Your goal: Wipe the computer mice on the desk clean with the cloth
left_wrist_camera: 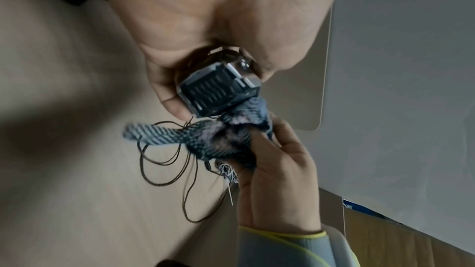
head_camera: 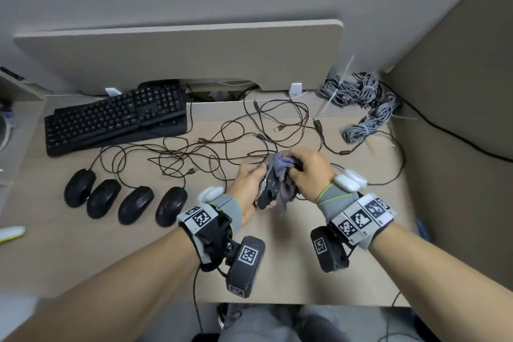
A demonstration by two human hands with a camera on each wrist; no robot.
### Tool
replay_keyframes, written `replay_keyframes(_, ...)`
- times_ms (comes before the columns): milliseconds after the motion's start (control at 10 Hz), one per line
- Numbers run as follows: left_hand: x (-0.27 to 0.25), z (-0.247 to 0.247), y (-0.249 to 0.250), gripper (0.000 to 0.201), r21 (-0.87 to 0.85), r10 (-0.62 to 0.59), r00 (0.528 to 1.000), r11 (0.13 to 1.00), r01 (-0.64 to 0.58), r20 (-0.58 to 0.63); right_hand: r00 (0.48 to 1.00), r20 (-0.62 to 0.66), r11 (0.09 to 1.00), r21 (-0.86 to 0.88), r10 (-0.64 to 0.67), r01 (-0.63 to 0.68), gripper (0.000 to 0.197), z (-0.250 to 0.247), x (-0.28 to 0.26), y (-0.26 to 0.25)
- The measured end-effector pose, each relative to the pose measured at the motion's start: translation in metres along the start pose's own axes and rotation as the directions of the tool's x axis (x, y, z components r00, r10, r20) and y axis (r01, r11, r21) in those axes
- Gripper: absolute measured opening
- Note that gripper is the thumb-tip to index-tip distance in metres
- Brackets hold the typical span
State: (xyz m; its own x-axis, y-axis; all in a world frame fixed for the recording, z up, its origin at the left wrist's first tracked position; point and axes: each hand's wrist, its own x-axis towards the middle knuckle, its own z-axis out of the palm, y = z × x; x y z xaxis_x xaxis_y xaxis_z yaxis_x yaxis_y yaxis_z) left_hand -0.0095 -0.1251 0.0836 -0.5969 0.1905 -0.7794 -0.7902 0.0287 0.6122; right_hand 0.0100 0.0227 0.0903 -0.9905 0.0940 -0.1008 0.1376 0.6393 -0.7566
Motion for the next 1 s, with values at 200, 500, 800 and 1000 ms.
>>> replay_keyframes(200,0.016,0.012,-0.008,0.028,0.005,0.045,0.996,0.999,-0.045,-0.079,0.988,0.102,0.993,0.045,-0.115,0.110,0.022,0.010,-0.024,0.016)
replay_keyframes(500,0.049,0.012,-0.060,0.067,0.756,0.214,0.962,0.654,-0.010,-0.172,0.913,0.013,0.905,0.131,0.407,-0.405,0.031,-0.029,-0.062,0.135)
replay_keyframes(800,0.074,0.025,-0.107,0.078,0.953,0.243,0.949,0.271,0.134,-0.202,0.641,0.044,0.553,0.464,0.766,-0.692,0.042,-0.061,-0.111,0.224)
replay_keyframes(1000,0.058,-0.001,-0.116,0.078,0.926,0.328,0.916,0.362,0.105,-0.232,0.743,-0.143,0.749,-0.017,0.654,-0.662,0.053,-0.082,-0.121,0.220)
